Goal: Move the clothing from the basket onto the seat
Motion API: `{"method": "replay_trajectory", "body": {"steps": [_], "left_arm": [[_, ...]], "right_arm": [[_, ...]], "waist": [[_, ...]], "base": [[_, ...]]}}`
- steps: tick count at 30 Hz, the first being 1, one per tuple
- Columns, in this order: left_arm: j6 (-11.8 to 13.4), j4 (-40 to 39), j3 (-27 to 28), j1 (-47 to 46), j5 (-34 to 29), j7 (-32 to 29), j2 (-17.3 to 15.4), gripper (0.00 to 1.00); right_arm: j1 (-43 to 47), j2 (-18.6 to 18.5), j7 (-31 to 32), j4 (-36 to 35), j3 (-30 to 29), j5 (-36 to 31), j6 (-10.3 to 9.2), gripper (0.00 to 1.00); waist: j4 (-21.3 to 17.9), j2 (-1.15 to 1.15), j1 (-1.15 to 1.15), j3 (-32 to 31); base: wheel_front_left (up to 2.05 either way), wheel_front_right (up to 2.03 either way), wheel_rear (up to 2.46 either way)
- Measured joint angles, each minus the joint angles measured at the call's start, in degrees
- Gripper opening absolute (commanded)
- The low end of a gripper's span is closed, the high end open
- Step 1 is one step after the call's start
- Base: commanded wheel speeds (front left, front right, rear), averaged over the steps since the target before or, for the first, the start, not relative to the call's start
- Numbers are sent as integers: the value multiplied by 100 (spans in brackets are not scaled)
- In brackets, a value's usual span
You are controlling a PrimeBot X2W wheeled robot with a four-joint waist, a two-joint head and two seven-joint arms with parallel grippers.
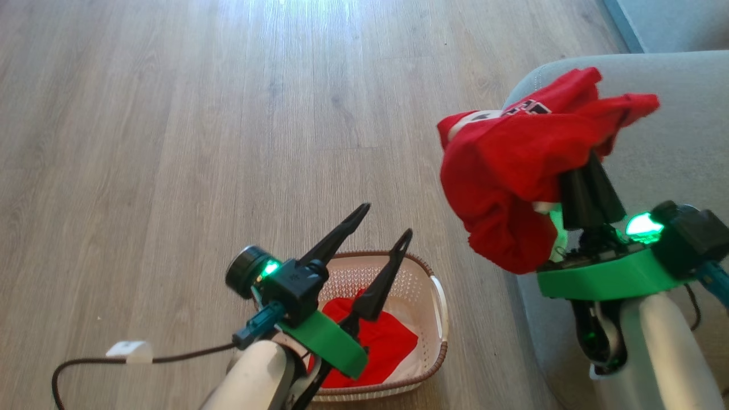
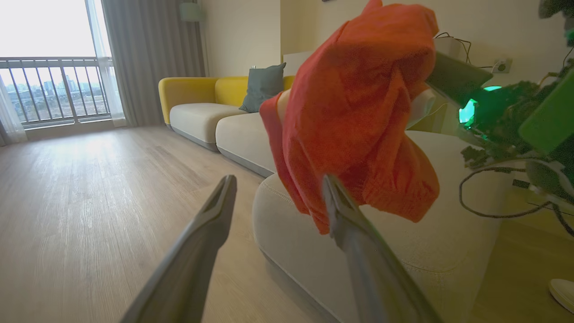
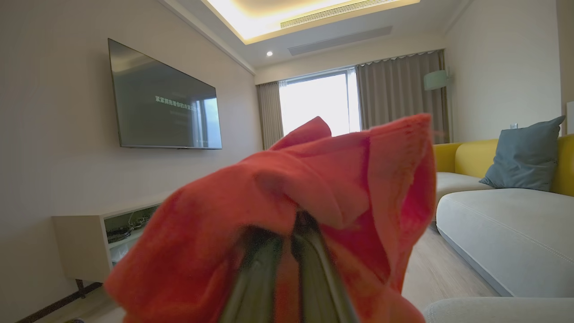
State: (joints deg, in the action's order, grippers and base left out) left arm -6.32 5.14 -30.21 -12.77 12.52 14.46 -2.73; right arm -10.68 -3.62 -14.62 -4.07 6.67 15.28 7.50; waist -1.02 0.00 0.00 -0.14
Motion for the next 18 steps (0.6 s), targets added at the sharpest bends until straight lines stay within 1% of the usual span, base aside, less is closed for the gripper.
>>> {"method": "replay_trajectory", "body": {"steps": [10, 12, 18], "left_arm": [[-58, 467, 74, 265, -286, -1, -3, 100], [-63, 572, 84, 283, -358, -1, -10, 100], [-108, 1013, 229, 550, -314, -1, -38, 100]], "right_arm": [[398, 21, 0, 20, -653, -67, -1, 0], [457, 30, 0, 94, -754, -66, -1, 0], [692, 58, 0, 372, -1156, 76, -1, 0]], "waist": [[-1, 0, 0, -1], [-13, 0, 0, -2], [-48, 0, 0, -1]], "base": [[0, 0, 0], [0, 0, 0], [0, 0, 0]]}}
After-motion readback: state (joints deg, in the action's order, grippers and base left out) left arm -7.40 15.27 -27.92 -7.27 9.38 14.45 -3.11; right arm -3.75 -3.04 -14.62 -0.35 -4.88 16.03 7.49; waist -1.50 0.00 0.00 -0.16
